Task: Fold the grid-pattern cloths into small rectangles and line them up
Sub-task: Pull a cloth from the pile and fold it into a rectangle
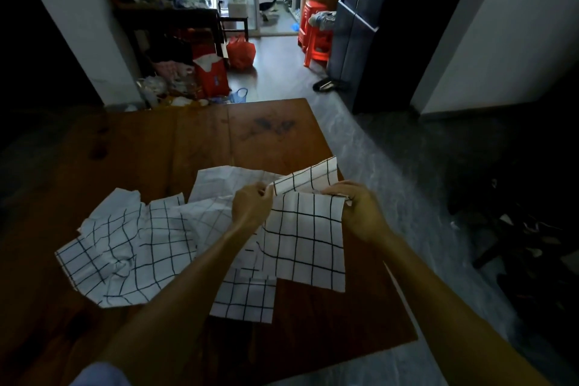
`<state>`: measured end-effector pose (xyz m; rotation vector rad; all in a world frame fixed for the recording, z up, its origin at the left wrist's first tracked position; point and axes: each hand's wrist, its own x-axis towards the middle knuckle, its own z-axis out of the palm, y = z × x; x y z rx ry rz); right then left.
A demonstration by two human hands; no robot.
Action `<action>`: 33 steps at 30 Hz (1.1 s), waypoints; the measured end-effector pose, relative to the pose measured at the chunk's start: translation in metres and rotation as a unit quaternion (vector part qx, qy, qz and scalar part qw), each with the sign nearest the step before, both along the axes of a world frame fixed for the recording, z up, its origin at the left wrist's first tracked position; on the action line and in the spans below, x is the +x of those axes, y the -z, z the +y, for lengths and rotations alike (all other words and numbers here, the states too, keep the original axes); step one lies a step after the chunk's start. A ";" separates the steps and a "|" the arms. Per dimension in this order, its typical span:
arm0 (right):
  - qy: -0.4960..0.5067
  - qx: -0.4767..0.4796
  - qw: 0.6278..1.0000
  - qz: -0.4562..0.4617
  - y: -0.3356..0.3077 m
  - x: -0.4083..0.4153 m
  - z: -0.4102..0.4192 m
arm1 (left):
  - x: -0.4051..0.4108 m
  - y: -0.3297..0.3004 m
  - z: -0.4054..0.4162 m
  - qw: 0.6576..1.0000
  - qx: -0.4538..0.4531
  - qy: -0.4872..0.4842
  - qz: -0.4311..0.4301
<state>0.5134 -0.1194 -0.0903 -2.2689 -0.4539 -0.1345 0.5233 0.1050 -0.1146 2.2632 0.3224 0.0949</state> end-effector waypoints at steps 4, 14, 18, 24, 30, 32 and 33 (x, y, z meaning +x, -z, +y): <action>0.066 0.025 0.997 0.027 0.003 0.001 -0.015 | 0.005 -0.004 0.005 0.989 -0.128 -0.060 0.043; 0.073 0.138 0.986 0.065 -0.010 0.009 -0.016 | 0.002 0.014 0.033 0.925 -0.313 -0.148 0.153; 0.022 0.185 0.979 0.079 -0.020 0.015 -0.001 | -0.003 0.011 0.023 0.976 -0.181 -0.114 0.049; -0.016 0.010 0.999 0.043 -0.031 0.023 0.012 | -0.004 -0.025 -0.014 0.975 -0.033 0.190 -0.109; -0.056 0.030 0.996 0.062 -0.044 0.019 0.012 | -0.005 -0.030 -0.040 0.955 -0.036 0.234 -0.177; -0.028 0.055 0.995 0.076 -0.045 0.017 0.011 | -0.004 -0.029 -0.042 0.958 -0.064 0.206 -0.190; -0.009 0.075 0.993 0.090 -0.045 0.016 0.010 | -0.004 -0.029 -0.042 0.959 -0.070 0.198 -0.190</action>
